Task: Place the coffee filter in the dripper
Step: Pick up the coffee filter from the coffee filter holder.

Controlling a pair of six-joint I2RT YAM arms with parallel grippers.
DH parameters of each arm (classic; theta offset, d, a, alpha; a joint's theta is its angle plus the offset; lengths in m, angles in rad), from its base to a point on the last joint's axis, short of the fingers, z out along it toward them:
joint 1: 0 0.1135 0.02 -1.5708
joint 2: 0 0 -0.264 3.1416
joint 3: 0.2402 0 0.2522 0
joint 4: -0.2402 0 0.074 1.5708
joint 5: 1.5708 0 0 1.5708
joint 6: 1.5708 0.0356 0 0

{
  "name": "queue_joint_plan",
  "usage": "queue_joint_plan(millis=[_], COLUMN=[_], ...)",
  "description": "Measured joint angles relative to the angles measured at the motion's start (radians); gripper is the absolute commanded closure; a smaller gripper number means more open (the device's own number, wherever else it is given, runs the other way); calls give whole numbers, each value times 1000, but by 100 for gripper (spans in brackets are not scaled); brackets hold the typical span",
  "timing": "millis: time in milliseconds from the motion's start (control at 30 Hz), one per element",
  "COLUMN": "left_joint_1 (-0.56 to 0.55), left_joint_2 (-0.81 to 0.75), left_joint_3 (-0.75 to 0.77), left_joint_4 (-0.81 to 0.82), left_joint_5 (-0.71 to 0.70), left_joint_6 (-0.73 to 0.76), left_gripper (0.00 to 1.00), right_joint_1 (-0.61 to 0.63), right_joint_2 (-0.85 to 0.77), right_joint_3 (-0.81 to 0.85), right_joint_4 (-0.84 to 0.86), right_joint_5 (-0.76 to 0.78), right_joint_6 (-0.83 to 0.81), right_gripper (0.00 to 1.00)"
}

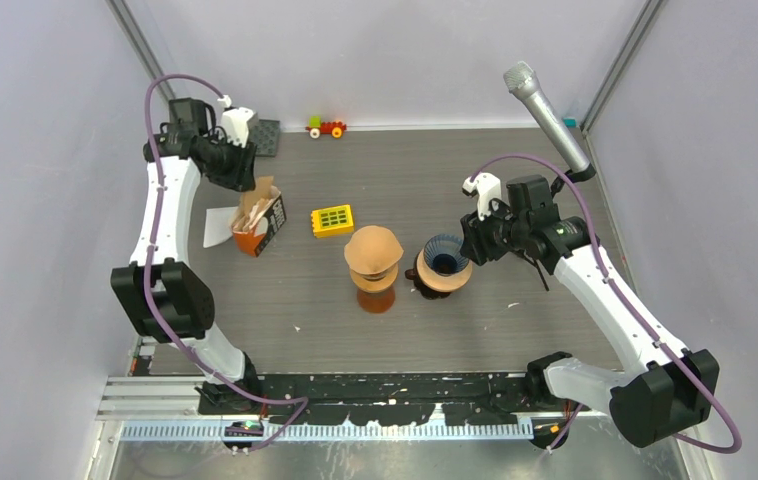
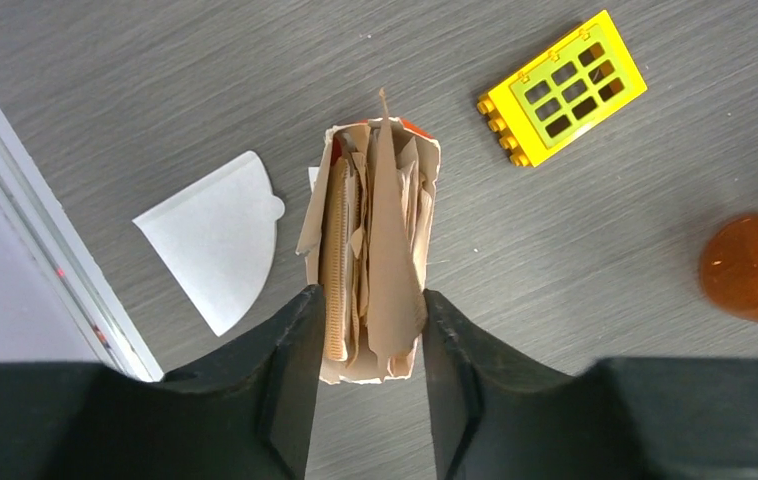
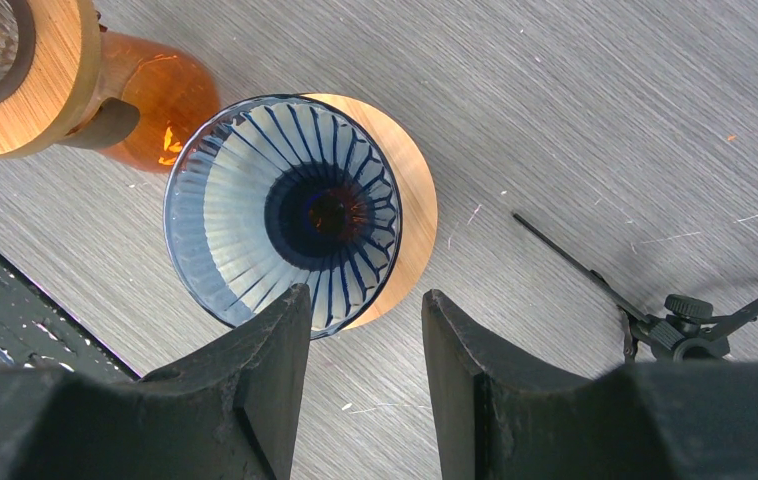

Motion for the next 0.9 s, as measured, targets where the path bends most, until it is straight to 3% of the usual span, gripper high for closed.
queue_joint_plan(millis=[233,700,900], left_joint_1=[0,0,0], left_joint_2=[1,21,19], left_joint_3=[-21,-47,8], left_joint_4=[3,0,-37], left_joint_5=[-3,41,54], left_joint_6=[-2,-10,-8], left_gripper=[52,99,100], right_joint_1=[0,0,0], right_joint_2=[0,0,0], right_joint_3=[0,0,11], right_joint_4=[-2,-7,-22], right_joint_5=[1,4,-2], right_joint_6=[0,-1,-2], right_gripper=[50,50,50])
